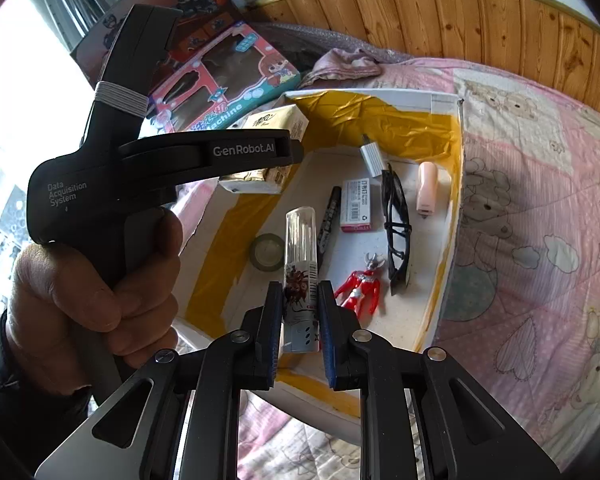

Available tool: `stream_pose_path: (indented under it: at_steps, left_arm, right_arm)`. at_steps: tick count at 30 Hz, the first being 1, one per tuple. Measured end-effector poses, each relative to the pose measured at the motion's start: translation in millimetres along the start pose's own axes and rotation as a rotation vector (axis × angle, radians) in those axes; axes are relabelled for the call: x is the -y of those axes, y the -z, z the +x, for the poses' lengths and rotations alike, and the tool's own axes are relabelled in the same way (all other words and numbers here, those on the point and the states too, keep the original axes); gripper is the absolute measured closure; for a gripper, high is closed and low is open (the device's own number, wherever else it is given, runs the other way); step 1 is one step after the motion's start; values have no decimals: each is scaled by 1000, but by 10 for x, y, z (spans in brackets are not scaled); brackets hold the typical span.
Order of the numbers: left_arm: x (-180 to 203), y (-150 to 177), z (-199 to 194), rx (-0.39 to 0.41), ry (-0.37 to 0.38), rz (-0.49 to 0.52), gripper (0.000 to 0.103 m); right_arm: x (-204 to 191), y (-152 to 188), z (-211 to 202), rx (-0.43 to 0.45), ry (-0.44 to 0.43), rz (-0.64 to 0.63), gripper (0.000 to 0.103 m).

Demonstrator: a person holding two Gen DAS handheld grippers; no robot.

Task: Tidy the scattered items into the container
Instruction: 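Carry the tissue pack in left tool while right tool carries the spray bottle to the box, then lower the tissue pack and spray bottle into the box and open both tools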

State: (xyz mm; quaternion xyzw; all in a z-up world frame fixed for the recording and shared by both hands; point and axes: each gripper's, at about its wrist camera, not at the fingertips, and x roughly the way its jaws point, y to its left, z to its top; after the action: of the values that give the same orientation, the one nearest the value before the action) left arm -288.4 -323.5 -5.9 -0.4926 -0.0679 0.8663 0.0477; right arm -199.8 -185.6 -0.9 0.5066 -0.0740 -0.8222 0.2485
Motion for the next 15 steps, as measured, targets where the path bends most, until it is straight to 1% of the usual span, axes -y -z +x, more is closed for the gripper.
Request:
stream_pose_path:
  at_steps: [4,8,11,12,15]
  left_arm:
    - [-66,-111,211,-35,-23,-9,51]
    - [-121,-213,366,-46,-49,-12,50]
    - [-192,-272,494,-66,-56,-39,50]
    - [-211,-283,516,-63,-56,-44,49]
    - [-253,-281,535,-54,-64,-53,48]
  right_arm:
    - [29,-90,143,-36,-7,27,85]
    - [46,-204,273,-56,-6,51,85]
    - [57,-276,380,-63,-2,63,79]
    - [73,-288,407,-65,4,66,75]
    - [103,-291,433,-73,-5,69,75]
